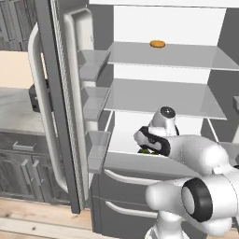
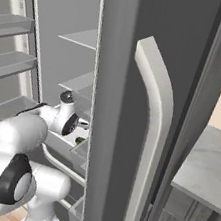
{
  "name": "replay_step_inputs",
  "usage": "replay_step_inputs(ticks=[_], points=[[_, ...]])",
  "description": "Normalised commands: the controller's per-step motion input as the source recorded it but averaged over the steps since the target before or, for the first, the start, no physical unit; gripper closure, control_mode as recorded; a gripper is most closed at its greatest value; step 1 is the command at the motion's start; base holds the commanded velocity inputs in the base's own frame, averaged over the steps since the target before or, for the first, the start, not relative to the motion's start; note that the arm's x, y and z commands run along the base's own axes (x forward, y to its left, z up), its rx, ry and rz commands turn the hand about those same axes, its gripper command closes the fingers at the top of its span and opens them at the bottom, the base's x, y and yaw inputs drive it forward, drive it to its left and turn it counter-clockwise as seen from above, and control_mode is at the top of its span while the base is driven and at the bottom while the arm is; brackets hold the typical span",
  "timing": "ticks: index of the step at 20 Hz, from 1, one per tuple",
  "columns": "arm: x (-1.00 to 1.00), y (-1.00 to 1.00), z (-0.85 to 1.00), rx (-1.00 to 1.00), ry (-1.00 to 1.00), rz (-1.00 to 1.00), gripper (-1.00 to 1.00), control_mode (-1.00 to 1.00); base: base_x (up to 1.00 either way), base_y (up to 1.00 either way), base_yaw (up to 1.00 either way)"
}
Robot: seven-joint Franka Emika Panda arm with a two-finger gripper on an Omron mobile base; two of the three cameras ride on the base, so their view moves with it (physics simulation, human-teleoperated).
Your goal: Place the lime and broccoli inside the fridge drawer. Close the drawer after placing the vegetables.
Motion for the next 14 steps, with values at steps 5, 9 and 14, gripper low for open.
replay_step_inputs(ticks=[5, 9, 14], points=[[-0.82, 0.05, 0.81, 0.0, -0.05, -0.03, -1.0, -1.0, 0.0, 0.0, 0.0], [-0.8, 0.14, 0.35, 0.0, 0.0, -0.05, -1.0, -1.0, 0.0, 0.0, 0.0], [-0.73, 0.15, 0.13, 0.0, 0.02, -0.06, -1.0, -1.0, 0.0, 0.0, 0.0]])
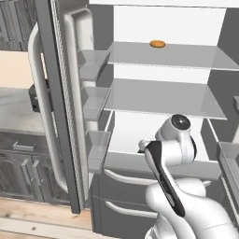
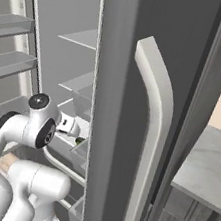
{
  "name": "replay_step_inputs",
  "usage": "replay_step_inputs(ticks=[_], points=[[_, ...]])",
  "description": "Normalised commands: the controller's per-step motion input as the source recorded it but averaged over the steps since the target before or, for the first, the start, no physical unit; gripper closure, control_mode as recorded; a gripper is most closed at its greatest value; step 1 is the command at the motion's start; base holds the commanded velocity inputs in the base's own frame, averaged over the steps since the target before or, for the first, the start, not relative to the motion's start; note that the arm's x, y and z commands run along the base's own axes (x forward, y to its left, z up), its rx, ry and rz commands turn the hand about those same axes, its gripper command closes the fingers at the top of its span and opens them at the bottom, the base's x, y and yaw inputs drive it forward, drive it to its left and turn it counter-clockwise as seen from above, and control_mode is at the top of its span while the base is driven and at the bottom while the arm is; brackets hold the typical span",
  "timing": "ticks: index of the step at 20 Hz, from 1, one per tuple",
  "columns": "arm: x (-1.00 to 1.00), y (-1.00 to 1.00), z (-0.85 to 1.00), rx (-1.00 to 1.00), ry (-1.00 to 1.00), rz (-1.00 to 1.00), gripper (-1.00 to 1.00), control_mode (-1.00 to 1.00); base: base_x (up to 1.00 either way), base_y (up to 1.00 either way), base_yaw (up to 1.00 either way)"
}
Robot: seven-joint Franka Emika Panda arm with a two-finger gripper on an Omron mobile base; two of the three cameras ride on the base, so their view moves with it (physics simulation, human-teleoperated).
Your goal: Place the lime and broccoli inside the fridge drawer. Close the drawer after placing the vegetables.
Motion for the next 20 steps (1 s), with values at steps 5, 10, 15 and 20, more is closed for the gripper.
replay_step_inputs(ticks=[5, 10, 15, 20], points=[[-0.51, 0.02, 0.0, 0.0, 0.04, -0.08, -1.0, -1.0, 0.0, 0.0, 0.0], [-0.23, 0.11, -0.16, 0.0, 0.07, -0.07, -1.0, -1.0, 0.0, 0.0, 0.0], [0.0, 0.2, -0.59, -0.01, 0.06, -0.02, -1.0, -1.0, 0.0, 0.0, 0.0], [0.05, 0.08, -0.68, 0.0, 0.01, 0.0, -1.0, -1.0, 0.0, 0.0, 0.0]])
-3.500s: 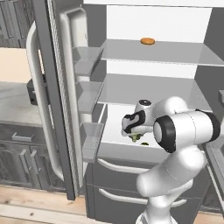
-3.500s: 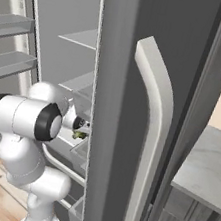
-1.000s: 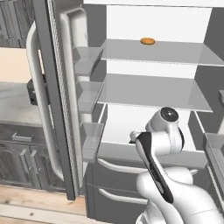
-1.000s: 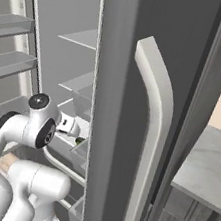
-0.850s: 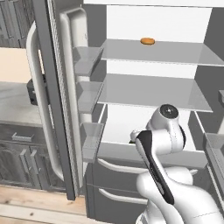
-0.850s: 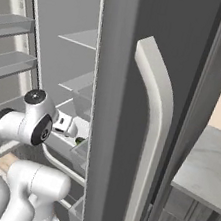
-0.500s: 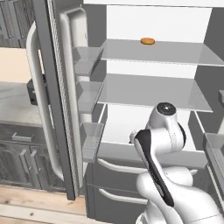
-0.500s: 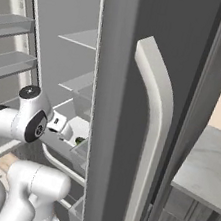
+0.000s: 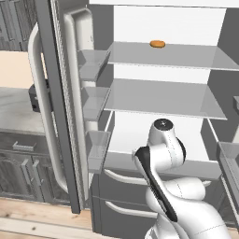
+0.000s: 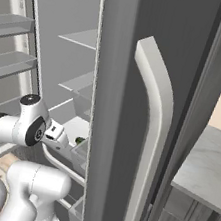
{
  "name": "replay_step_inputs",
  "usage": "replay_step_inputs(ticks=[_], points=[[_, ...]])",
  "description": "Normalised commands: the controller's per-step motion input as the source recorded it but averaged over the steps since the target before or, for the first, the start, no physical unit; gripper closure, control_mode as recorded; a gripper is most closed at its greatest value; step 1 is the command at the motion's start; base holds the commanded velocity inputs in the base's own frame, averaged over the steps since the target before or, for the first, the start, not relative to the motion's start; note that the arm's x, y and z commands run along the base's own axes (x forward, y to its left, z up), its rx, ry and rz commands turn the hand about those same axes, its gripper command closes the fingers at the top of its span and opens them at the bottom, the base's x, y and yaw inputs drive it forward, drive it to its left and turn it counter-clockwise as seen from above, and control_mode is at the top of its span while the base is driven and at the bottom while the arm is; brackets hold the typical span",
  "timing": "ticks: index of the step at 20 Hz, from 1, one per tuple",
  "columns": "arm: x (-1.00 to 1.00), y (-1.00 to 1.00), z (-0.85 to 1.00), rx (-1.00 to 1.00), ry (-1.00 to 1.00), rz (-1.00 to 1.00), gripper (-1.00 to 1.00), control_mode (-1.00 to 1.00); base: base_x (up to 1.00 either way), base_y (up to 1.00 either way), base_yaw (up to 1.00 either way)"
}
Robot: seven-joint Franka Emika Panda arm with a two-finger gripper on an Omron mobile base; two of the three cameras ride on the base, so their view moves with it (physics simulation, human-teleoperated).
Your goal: Place the lime and broccoli inside the fridge drawer. Close the drawer after placing the vegetables.
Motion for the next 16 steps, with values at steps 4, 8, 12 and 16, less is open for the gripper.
replay_step_inputs(ticks=[4, 8, 12, 16], points=[[0.33, 0.0, -0.78, 0.0, 0.0, 0.0, -1.0, -1.0, 0.0, 0.0, 0.0], [0.43, -0.15, -0.63, 0.0, 0.0, 0.0, -1.0, -1.0, 0.0, 0.0, 0.0], [0.59, -0.2, -0.5, 0.01, 0.0, 0.0, -1.0, -1.0, 0.0, 0.0, 0.0], [0.78, -0.26, -0.44, 0.04, 0.0, 0.0, -1.0, -1.0, 0.0, 0.0, 0.0]])
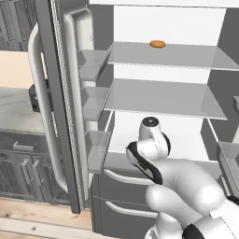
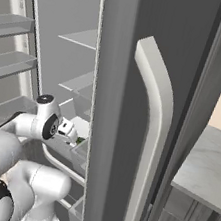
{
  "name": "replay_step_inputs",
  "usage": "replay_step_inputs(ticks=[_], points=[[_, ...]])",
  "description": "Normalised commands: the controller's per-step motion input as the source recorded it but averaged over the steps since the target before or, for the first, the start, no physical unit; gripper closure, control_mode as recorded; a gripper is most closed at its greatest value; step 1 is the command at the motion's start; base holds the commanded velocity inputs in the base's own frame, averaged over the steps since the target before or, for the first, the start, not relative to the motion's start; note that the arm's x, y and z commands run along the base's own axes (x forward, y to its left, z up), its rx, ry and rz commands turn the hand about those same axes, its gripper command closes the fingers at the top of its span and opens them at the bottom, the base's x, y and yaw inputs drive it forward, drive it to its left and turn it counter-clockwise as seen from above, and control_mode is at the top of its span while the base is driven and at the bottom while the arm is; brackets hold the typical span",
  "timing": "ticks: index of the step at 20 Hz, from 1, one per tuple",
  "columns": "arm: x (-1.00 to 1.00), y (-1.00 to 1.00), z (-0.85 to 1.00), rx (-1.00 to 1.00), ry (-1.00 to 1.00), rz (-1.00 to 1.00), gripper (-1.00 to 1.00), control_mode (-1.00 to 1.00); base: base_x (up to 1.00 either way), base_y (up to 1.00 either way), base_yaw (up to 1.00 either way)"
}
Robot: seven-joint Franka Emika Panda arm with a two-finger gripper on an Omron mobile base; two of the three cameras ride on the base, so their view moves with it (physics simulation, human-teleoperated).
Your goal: Place the lime and broccoli inside the fridge drawer. Close the drawer after placing the vegetables.
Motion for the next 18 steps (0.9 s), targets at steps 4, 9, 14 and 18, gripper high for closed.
replay_step_inputs(ticks=[4, 9, 14, 18], points=[[0.83, -0.24, -0.44, 0.05, -0.02, 0.0, -1.0, -1.0, 0.0, 0.0, 0.0], [0.72, -0.11, -0.21, 0.06, -0.01, 0.0, -1.0, -1.0, 0.0, 0.0, 0.0], [0.66, -0.02, 0.24, 0.04, -0.1, 0.0, -1.0, -1.0, 0.0, 0.0, 0.0], [-0.41, -0.06, 0.52, 0.0, -0.19, -0.01, -1.0, -1.0, 0.0, 0.0, 0.0]])
